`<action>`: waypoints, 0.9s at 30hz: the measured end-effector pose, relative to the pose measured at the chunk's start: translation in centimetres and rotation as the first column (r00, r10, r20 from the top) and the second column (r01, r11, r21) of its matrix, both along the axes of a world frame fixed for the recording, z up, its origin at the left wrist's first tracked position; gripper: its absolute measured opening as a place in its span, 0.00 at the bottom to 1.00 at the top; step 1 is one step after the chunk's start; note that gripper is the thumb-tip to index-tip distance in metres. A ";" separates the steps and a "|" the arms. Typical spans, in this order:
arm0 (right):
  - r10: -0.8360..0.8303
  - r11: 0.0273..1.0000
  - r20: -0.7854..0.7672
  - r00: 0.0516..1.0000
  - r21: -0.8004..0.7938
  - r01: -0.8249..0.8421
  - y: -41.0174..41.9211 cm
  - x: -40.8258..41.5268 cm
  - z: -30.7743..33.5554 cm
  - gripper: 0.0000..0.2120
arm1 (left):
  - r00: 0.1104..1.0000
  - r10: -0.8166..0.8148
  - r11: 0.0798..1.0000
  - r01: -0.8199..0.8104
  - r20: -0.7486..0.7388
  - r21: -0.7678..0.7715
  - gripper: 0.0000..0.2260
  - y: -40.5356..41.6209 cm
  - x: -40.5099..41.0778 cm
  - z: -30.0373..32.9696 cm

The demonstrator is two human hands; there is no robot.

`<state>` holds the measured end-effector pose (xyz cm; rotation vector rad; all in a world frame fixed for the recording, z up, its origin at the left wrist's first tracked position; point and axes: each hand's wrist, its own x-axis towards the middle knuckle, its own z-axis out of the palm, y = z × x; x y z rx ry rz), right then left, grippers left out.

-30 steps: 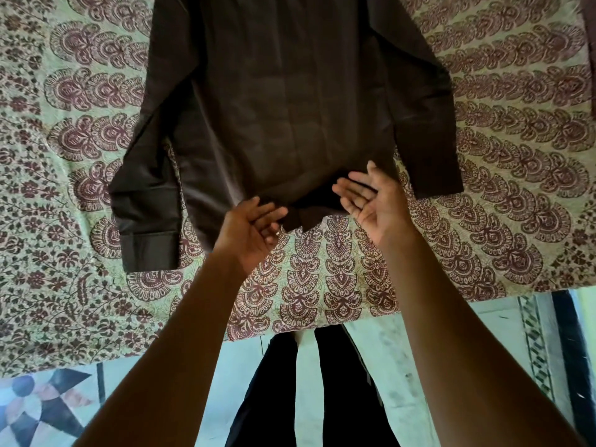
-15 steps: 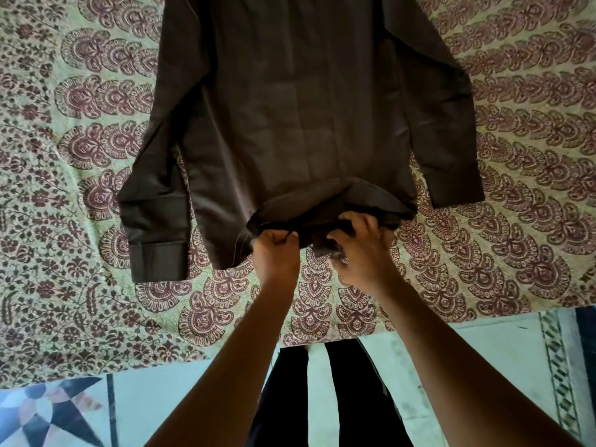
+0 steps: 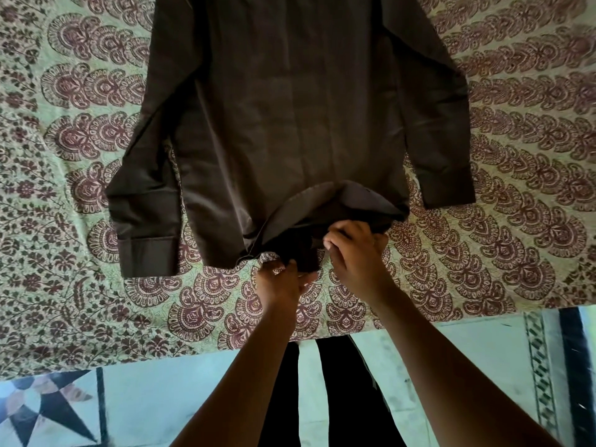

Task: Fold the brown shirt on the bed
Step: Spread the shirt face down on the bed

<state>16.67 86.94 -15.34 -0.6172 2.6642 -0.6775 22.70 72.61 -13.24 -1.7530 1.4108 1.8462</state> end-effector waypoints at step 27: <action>0.156 0.966 -0.257 0.954 0.240 -0.093 -0.2 0.2 -0.1 0.15 | 0.929 -0.366 0.921 0.371 -0.063 0.120 0.04 -1.8 1.7 -1.1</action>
